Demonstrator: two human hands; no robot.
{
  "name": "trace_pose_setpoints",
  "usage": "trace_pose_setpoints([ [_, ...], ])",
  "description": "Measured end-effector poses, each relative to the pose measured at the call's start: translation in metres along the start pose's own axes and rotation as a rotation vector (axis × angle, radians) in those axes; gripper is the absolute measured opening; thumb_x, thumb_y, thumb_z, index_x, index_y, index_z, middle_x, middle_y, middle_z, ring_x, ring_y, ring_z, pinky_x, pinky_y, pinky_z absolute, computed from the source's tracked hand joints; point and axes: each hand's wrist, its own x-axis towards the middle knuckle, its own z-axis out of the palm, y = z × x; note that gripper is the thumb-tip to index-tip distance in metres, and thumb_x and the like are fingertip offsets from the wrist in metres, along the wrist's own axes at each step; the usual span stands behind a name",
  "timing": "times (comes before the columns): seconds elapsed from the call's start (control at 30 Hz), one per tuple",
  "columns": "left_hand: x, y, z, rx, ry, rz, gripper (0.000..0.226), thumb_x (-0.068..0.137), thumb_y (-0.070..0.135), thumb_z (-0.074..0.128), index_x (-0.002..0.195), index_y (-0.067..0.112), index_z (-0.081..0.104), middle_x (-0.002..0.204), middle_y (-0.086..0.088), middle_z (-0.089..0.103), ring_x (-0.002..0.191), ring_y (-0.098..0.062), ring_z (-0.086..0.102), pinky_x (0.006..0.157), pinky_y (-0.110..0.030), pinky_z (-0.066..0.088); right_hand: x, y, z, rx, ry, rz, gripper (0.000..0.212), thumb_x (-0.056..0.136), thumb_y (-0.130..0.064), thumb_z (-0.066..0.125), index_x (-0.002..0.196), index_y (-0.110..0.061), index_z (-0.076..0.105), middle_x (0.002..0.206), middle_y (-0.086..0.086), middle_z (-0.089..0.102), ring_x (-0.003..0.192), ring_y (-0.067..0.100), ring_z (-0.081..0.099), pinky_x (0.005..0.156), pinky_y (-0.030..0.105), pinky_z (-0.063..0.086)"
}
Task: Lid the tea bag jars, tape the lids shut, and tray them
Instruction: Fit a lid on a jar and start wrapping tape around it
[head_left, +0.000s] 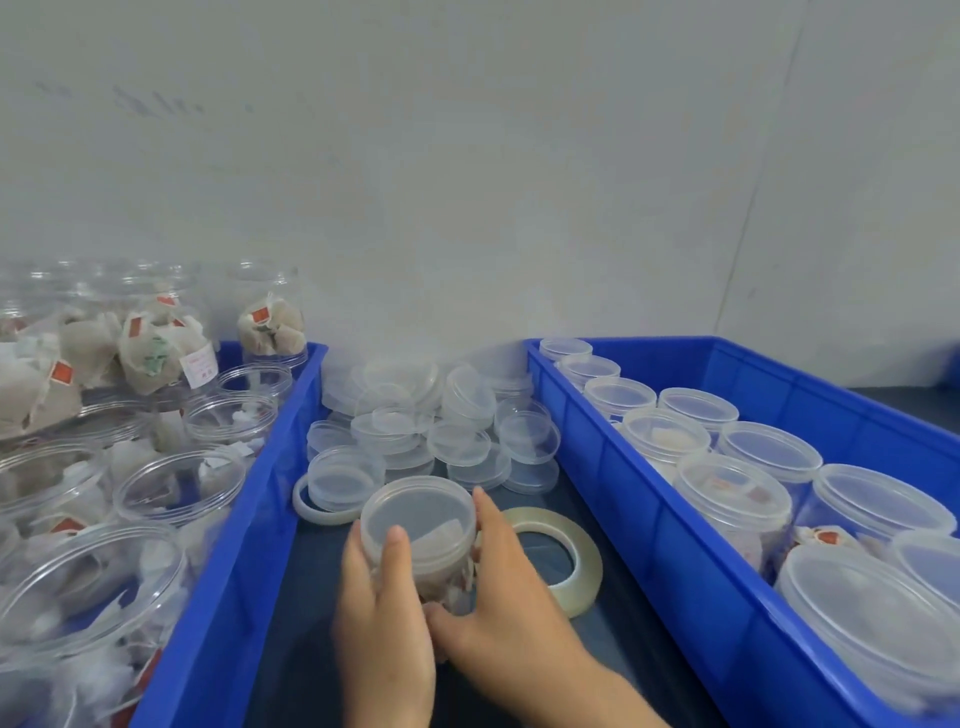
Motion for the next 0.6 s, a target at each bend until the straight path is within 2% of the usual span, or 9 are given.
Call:
trace_pose_setpoints([
  [0.07,-0.003,0.003,0.007,0.046,0.017,0.035,0.029,0.093,0.026,0.047,0.121,0.026,0.058,0.111,0.009,0.064,0.107,-0.017,0.058,0.091,-0.037,0.044,0.003,-0.003,0.002,0.006,0.037,0.039,0.104,0.071,-0.053,0.068,0.147,-0.035,0.0,0.143,-0.021,0.029,0.131,-0.002,0.032,0.104,0.021,0.032],
  [0.2,-0.012,0.019,0.023,0.152,0.003,0.191,0.043,0.089,0.038,0.046,0.131,0.029,0.049,0.129,0.003,0.057,0.117,-0.019,0.053,0.101,-0.043,0.041,0.015,-0.019,-0.018,0.037,0.165,0.057,0.108,0.066,-0.054,0.074,0.147,-0.033,0.006,0.143,-0.015,0.026,0.129,0.001,0.033,0.092,0.014,0.028],
  [0.27,-0.017,0.039,0.035,0.103,-0.025,0.266,0.054,0.079,0.044,0.042,0.132,0.03,0.048,0.126,0.005,0.059,0.115,-0.018,0.054,0.099,-0.045,0.043,0.026,-0.031,-0.042,0.048,0.199,0.052,0.102,0.064,-0.048,0.078,0.143,-0.031,0.016,0.137,-0.011,0.031,0.12,0.006,0.041,0.088,0.017,0.035],
  [0.33,-0.02,0.063,0.051,0.027,-0.11,0.325,0.057,0.078,0.044,0.04,0.132,0.029,0.046,0.124,0.006,0.06,0.113,-0.016,0.056,0.097,-0.045,0.044,0.037,-0.047,-0.075,0.01,0.219,0.033,0.083,0.068,-0.037,0.078,0.132,-0.025,0.027,0.126,-0.004,0.035,0.105,0.012,0.049,0.079,0.018,0.043],
  [0.43,-0.023,0.099,0.081,-0.111,-0.254,0.382,0.046,0.086,0.035,0.043,0.129,0.019,0.048,0.109,0.007,0.066,0.099,-0.013,0.063,0.087,-0.037,0.052,0.052,-0.064,-0.128,-0.132,0.295,-0.026,0.07,0.078,-0.026,0.07,0.133,-0.02,0.027,0.115,-0.002,0.024,0.073,0.006,0.045,0.055,0.001,0.037],
  [0.5,-0.023,0.121,0.102,-0.11,-0.307,0.467,0.035,0.091,0.03,0.042,0.122,0.017,0.051,0.099,0.005,0.067,0.092,-0.017,0.064,0.078,-0.035,0.053,0.057,-0.073,-0.162,-0.22,0.379,-0.094,0.074,0.079,-0.024,0.067,0.14,-0.027,0.025,0.118,0.001,0.025,0.064,0.0,0.039,0.046,-0.002,0.033],
  [0.53,-0.021,0.131,0.114,-0.092,-0.337,0.512,0.031,0.093,0.03,0.042,0.12,0.019,0.052,0.102,0.003,0.066,0.095,-0.019,0.063,0.081,-0.038,0.052,0.059,-0.076,-0.178,-0.259,0.422,-0.121,0.074,0.079,-0.025,0.066,0.141,-0.032,0.026,0.117,0.0,0.026,0.065,-0.003,0.039,0.046,0.0,0.033],
  [0.6,-0.014,0.146,0.138,-0.071,-0.427,0.565,0.025,0.095,0.031,0.042,0.115,0.021,0.053,0.103,0.001,0.065,0.095,-0.02,0.063,0.085,-0.045,0.051,0.065,-0.078,-0.207,-0.322,0.506,-0.147,0.07,0.076,-0.027,0.065,0.138,-0.037,0.034,0.117,0.0,0.031,0.067,-0.005,0.039,0.055,0.003,0.032],
])
